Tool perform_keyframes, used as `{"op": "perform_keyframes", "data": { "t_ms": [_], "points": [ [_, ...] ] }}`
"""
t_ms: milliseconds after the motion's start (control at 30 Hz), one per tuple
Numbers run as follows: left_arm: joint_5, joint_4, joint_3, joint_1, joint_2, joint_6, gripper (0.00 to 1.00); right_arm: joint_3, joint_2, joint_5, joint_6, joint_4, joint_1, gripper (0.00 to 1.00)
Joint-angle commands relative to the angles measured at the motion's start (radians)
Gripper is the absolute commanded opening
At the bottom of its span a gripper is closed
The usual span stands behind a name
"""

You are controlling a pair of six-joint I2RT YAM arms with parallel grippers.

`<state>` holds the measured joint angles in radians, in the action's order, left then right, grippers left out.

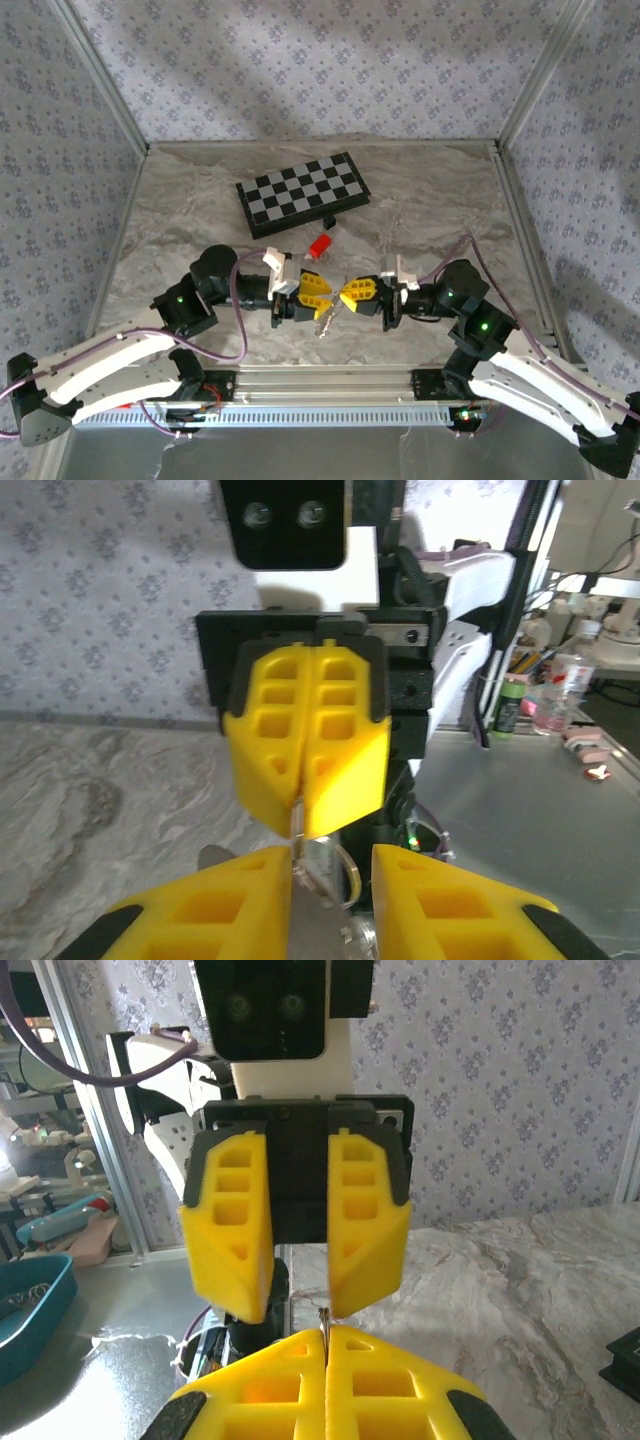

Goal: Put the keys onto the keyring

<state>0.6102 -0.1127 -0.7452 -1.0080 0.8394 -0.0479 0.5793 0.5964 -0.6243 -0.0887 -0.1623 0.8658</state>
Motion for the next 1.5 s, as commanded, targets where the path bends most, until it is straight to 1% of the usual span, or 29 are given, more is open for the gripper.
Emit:
{"op": "perform_keyframes", "data": {
  "t_ms": [0,267,767,900,1067,1267,1367,1433,1467],
  "points": [
    [-0.038,0.072,-0.052,-0.001,-0.014,0.037,0.27,0.051,-0.013,0.007,0.053,0.053,0.009,0.0],
    [-0.014,0.075,-0.065,-0.001,0.006,0.047,0.22,0.057,-0.003,0.005,0.061,0.047,0.013,0.0],
    [0.009,0.09,-0.086,0.0,0.05,0.055,0.19,0.054,0.006,0.011,0.066,0.042,0.025,0.0],
    [0.007,0.094,-0.085,-0.001,0.05,0.057,0.14,0.053,0.008,0.014,0.069,0.044,0.028,0.0],
    [0.009,0.111,-0.083,-0.001,0.058,0.069,0.11,0.056,0.01,0.014,0.069,0.038,0.028,0.0],
    [0.015,0.111,-0.083,-0.001,0.058,0.073,0.09,0.059,0.022,0.014,0.072,0.038,0.033,0.0],
    [0.019,0.111,-0.083,-0.001,0.059,0.074,0.06,0.062,0.025,0.018,0.073,0.04,0.036,0.0],
    [0.02,0.11,-0.082,0.0,0.06,0.074,0.0,0.062,0.025,0.019,0.075,0.041,0.038,0.0],
    [0.02,0.108,-0.082,-0.001,0.06,0.073,0.0,0.062,0.025,0.018,0.075,0.041,0.039,0.0]
  ]
}}
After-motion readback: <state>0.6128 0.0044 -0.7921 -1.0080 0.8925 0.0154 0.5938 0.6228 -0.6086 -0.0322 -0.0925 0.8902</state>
